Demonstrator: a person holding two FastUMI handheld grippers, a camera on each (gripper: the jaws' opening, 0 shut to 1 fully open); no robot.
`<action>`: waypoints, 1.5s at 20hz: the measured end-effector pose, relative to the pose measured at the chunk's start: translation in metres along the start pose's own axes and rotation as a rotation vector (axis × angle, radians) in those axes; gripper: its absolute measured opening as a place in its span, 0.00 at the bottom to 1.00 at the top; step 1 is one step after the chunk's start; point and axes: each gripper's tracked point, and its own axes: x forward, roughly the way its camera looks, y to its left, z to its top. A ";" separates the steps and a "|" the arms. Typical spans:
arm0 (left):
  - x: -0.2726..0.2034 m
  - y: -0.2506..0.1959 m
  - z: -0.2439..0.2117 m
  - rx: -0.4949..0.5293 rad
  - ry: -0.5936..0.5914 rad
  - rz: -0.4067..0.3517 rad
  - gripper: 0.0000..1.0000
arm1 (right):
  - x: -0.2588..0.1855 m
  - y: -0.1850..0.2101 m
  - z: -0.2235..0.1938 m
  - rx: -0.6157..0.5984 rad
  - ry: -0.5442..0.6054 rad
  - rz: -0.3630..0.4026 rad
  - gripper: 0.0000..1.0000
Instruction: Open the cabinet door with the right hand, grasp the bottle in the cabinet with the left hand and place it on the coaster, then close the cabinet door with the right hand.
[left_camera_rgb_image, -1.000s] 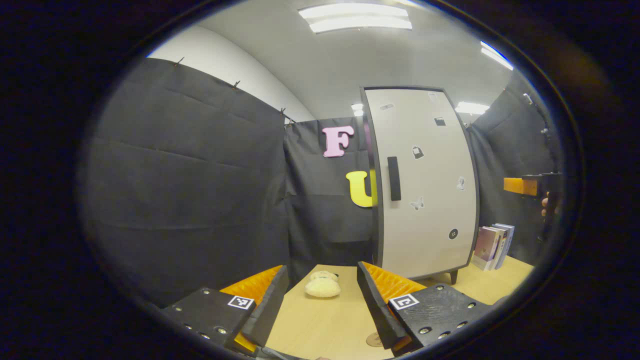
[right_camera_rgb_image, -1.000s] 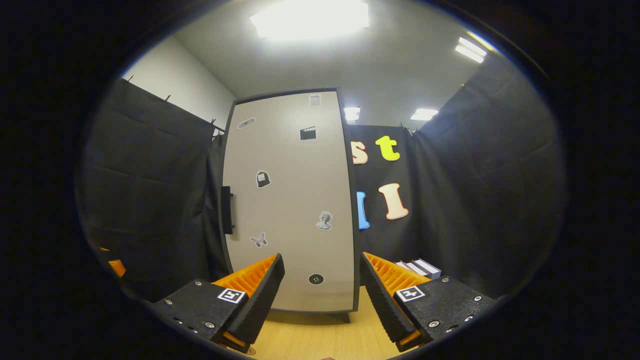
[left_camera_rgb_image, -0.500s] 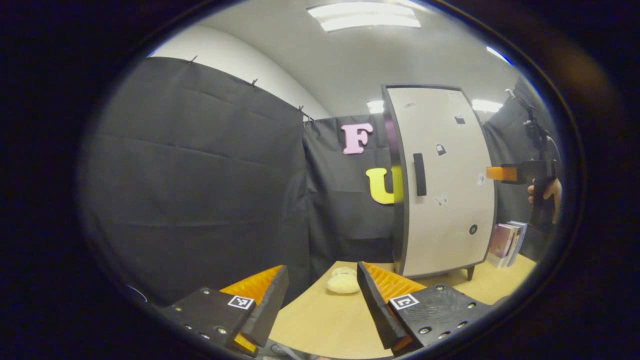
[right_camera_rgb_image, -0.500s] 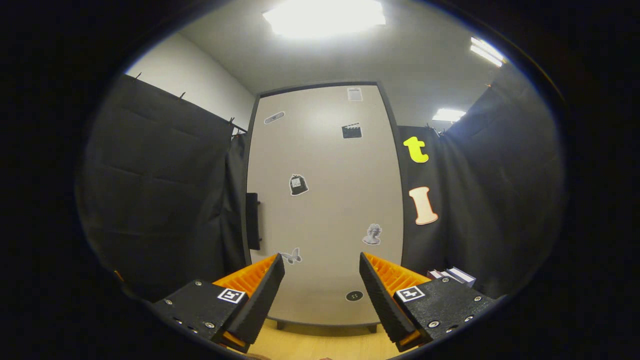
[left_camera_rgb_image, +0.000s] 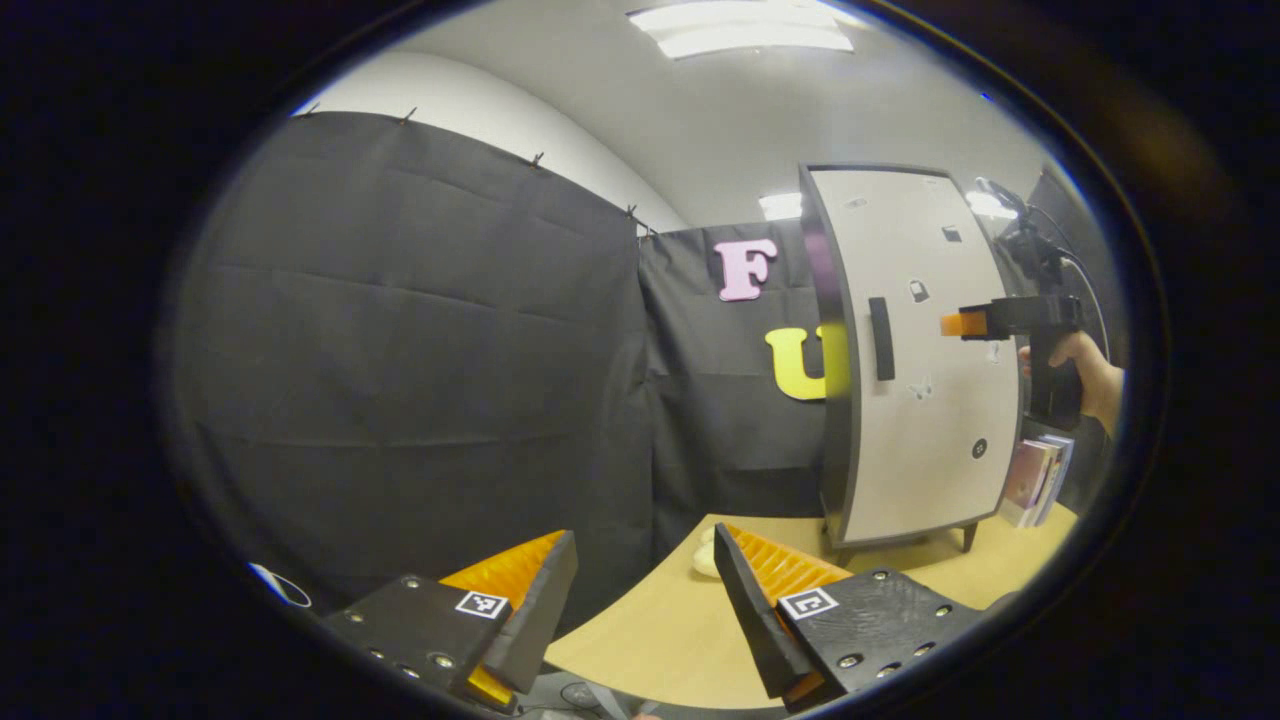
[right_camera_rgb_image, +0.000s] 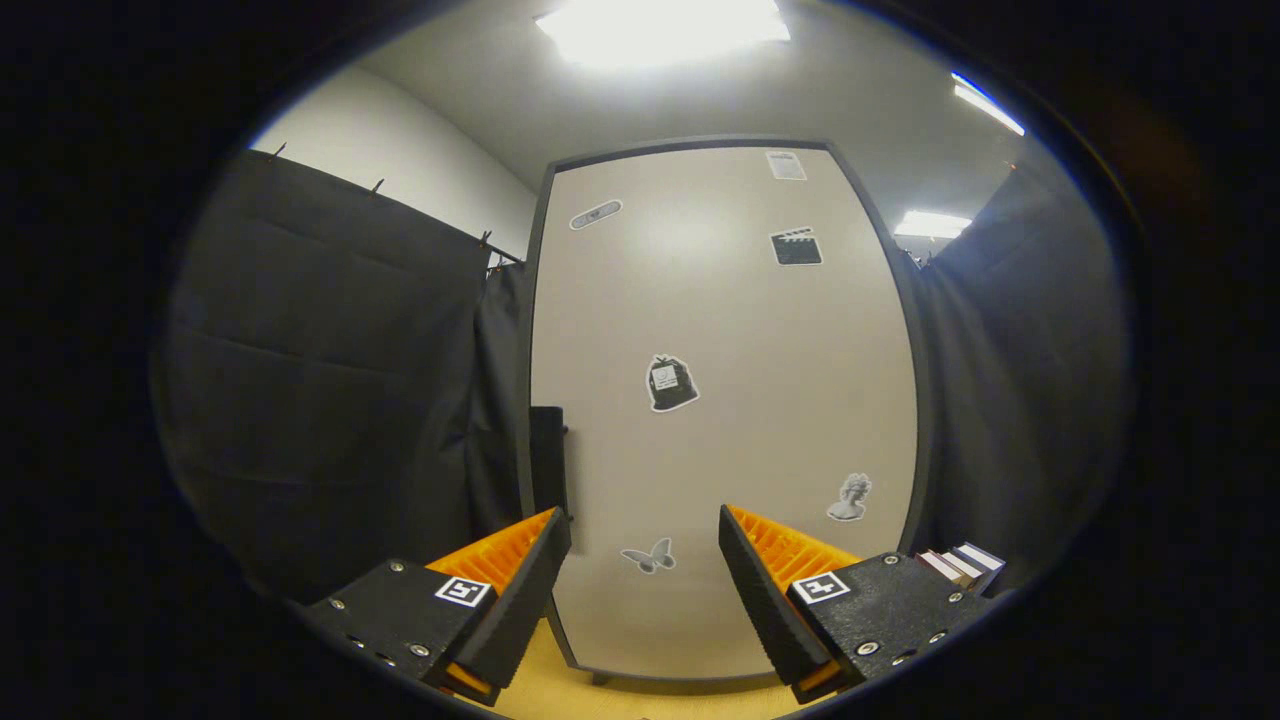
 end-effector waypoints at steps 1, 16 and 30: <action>0.000 0.004 -0.001 0.001 0.002 0.007 0.85 | 0.007 0.006 0.000 -0.002 0.002 0.005 0.93; -0.001 0.048 -0.016 -0.002 0.039 0.055 0.82 | 0.105 0.065 -0.021 -0.035 0.086 -0.010 0.69; 0.018 0.004 -0.008 -0.012 0.012 -0.055 0.86 | 0.094 0.071 -0.025 0.013 0.159 0.056 0.21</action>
